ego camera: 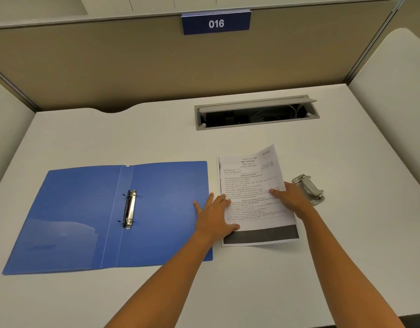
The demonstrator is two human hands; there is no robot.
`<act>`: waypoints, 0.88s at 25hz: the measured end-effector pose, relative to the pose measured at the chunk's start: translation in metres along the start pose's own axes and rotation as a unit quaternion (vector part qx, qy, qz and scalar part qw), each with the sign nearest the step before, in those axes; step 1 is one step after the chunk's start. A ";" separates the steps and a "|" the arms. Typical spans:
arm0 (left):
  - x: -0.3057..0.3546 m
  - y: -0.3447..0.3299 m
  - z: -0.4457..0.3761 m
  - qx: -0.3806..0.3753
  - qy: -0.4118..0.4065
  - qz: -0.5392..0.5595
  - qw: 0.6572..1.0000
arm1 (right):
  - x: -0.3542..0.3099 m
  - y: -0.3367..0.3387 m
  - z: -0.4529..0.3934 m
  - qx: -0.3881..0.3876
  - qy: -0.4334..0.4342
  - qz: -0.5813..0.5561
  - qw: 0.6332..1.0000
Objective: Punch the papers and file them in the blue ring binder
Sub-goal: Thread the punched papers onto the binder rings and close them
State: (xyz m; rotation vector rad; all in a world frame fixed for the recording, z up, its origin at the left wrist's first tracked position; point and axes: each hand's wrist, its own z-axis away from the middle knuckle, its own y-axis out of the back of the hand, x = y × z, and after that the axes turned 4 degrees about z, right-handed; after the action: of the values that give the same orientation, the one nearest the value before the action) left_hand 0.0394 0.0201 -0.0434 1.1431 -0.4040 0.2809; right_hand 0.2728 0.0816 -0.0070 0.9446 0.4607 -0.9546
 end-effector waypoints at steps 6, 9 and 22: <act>0.003 0.004 0.006 0.052 -0.032 -0.007 0.998 | 0.001 -0.001 0.005 0.036 0.057 0.011 0.998; -0.010 0.012 0.011 0.152 -0.023 0.042 0.987 | 0.002 0.003 0.006 0.057 0.068 -0.016 0.996; -0.201 0.099 0.063 0.267 0.318 0.205 0.886 | -0.041 -0.034 0.016 0.027 0.040 -0.313 0.949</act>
State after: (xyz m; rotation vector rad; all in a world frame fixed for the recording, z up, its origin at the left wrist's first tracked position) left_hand -0.1925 -0.0007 -0.0299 1.4101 0.0370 1.1627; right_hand 0.2209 0.0796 0.0143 0.9015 0.8351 -1.5096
